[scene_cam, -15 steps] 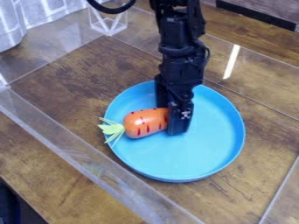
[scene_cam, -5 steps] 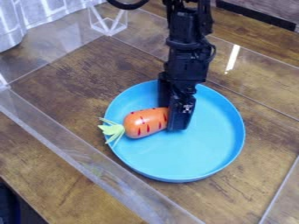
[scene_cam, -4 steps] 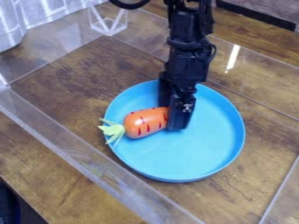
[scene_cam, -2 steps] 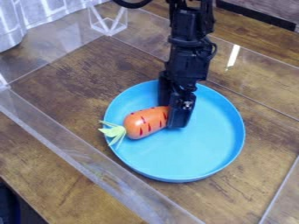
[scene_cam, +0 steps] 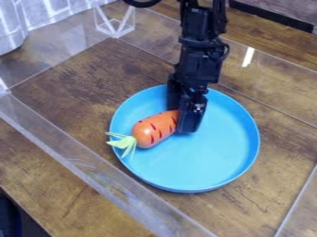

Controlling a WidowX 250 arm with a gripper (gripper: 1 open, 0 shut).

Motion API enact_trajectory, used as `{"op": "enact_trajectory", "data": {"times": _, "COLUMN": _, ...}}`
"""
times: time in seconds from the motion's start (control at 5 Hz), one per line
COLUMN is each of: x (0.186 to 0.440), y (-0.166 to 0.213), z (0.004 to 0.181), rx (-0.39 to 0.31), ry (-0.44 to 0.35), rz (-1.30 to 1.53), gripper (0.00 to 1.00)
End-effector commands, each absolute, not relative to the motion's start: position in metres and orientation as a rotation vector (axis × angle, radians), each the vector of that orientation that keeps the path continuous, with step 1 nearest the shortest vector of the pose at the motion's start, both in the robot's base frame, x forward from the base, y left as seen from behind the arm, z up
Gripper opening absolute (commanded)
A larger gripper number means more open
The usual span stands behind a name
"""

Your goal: Remove the carrot from inside the blue tray and put it on the table

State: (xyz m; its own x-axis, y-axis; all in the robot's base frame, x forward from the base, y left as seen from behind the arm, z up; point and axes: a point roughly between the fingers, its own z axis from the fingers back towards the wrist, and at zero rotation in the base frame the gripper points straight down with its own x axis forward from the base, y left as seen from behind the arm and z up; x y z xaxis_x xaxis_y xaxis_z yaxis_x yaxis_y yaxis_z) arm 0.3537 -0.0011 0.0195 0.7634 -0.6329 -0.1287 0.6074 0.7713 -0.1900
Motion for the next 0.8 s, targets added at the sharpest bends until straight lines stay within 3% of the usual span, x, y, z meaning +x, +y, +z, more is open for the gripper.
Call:
{"op": "enact_trajectory", "data": {"times": 0.0, "x": 0.343, "y": 0.026, "z": -0.009, "rx": -0.162, "ry": 0.279, "rz": -0.616, "gripper": 1.0}}
{"op": "enact_trajectory", "data": {"times": 0.6, "x": 0.345, "y": 0.044, "z": -0.01, "rx": -0.172, "ry": 0.319, "rz": -0.581, "gripper": 1.0}}
